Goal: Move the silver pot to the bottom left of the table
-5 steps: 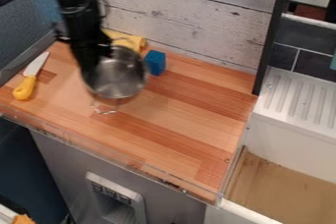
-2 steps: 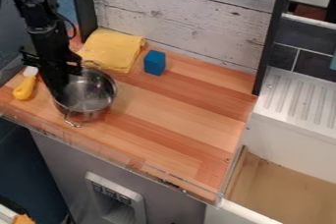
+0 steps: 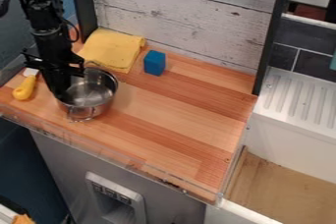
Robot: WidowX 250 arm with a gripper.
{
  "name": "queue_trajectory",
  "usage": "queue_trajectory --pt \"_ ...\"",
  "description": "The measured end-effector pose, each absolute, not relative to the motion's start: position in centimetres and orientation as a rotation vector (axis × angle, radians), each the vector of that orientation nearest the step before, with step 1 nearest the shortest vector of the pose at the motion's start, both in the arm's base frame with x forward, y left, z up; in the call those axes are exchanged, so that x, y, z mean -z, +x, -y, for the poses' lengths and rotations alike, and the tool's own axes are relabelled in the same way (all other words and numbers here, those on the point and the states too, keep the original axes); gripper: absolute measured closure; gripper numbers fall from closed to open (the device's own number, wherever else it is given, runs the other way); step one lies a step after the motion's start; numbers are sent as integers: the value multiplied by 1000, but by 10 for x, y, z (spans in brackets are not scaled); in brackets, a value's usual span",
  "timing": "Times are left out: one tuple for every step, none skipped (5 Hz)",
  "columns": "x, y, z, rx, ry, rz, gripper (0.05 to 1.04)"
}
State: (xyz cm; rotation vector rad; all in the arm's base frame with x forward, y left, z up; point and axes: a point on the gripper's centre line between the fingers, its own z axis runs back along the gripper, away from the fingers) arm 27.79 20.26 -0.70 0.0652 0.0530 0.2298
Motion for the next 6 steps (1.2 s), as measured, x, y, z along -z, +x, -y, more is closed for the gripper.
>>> queue_trajectory --pt "12 274 -201 -260 70 -76 812" --pt "12 274 -200 -263 100 -93 525" --pt "11 275 -197 -259 120 -111 211" --pt "3 276 -194 -254 145 -107 65" --pt "-22 283 -192 -253 163 -41 74" --pt "-47 285 -188 -258 173 48 77"
